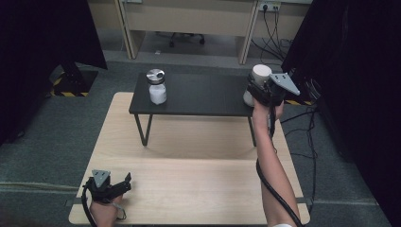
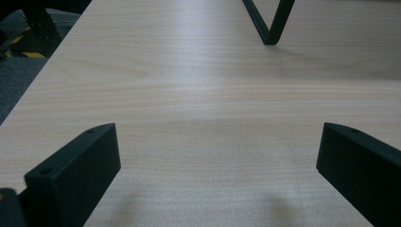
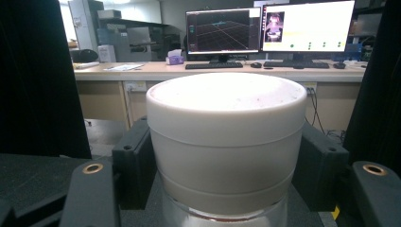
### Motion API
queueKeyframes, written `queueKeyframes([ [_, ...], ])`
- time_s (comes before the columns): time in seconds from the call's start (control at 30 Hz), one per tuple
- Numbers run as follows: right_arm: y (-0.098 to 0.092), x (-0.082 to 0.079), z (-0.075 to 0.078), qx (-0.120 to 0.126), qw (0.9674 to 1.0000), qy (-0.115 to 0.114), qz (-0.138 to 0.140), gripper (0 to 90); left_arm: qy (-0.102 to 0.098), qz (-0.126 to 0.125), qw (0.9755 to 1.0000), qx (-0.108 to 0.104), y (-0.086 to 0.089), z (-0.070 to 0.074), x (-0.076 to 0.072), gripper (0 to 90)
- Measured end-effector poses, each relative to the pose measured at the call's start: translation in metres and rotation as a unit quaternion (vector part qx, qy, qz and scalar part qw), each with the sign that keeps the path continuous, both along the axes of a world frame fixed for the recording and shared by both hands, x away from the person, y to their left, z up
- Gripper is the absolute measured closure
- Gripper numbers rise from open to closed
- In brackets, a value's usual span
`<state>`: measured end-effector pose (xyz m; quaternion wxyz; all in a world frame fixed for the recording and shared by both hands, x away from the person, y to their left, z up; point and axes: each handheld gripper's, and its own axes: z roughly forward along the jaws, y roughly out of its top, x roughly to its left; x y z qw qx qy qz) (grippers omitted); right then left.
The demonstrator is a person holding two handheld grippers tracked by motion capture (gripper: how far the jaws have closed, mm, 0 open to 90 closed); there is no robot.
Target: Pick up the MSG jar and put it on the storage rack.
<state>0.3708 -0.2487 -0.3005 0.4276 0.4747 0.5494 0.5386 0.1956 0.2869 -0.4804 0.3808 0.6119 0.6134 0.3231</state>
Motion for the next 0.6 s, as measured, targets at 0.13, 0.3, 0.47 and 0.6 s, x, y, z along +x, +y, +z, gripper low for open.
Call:
queueKeyframes([
  [0.13, -0.0002, 0.0004, -0.0004, -0.002, 1.0000, -0.001, 0.001, 33.9, 0.000, 0.000, 1.0000, 0.001, -0.0001, 0.0000, 0.0002, 0.0],
  [0.3, 0.0001, 0.0004, 0.0009, -0.005, 1.0000, 0.001, 0.001, 33.9, 0.000, 0.000, 1.0000, 0.000, 0.0000, 0.0000, 0.0001, 0.0],
  [0.47, -0.0002, 0.0000, 0.0010, -0.005, 1.0000, 0.002, 0.001, 33.4, 0.000, 0.000, 1.0000, 0.000, -0.0001, 0.0000, 0.0000, 0.0],
  [0.6, 0.0032, -0.0023, -0.0012, -0.014, 0.9998, -0.010, -0.014, 21.3, -0.001, -0.003, 1.0000, -0.001, 0.0009, -0.0001, -0.0004, 0.0],
])
